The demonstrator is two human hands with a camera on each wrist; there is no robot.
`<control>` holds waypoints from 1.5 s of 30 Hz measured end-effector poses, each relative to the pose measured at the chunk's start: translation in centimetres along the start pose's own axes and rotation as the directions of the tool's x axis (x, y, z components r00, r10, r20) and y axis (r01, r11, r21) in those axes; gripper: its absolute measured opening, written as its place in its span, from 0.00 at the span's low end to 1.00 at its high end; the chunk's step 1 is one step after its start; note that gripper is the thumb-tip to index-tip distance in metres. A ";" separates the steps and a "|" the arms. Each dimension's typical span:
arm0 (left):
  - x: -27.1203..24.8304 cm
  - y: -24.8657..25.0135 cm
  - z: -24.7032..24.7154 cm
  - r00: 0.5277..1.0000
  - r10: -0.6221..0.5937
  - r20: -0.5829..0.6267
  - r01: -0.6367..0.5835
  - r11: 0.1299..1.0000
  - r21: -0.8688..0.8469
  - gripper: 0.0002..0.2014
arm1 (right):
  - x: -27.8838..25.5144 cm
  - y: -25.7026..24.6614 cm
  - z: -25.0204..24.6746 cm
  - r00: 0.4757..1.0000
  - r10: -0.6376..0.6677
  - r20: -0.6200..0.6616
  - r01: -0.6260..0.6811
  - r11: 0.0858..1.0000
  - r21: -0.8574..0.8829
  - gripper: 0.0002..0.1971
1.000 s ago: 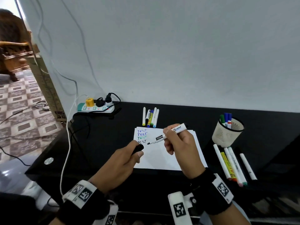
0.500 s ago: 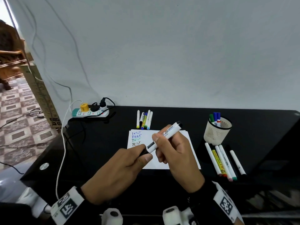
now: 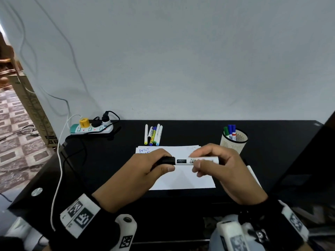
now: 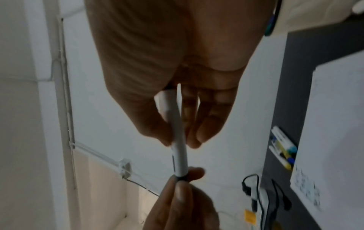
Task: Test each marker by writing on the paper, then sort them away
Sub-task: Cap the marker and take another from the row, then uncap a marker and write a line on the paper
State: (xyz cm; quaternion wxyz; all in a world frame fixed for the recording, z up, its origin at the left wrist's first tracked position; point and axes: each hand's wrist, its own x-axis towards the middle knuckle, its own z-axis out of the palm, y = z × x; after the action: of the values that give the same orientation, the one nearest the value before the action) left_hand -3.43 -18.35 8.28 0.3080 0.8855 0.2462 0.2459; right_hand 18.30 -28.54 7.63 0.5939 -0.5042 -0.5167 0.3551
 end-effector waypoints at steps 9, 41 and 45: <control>1.8 -1.6 2.7 0.983 -0.058 -0.176 0.037 0.992 -0.119 0.15 | 1.9 -0.2 -3.5 0.997 0.014 -0.081 -0.061 0.788 -0.613 0.04; -4.7 -18.6 9.7 0.888 -0.454 -0.079 0.402 0.681 0.612 0.32 | 23.8 10.2 2.6 0.922 0.356 -0.153 -0.329 0.511 -0.794 0.14; -4.7 -18.3 9.6 0.892 -0.445 -0.080 0.390 0.667 0.634 0.29 | 25.7 14.0 6.9 0.847 0.508 -0.156 -0.407 0.433 -0.804 0.13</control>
State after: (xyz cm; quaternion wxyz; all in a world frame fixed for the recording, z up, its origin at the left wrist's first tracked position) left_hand -6.59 -12.59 -11.82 0.0486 0.8653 0.4978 0.0345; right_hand 18.44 0.64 0.33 0.1459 -0.8186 -0.4953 0.2515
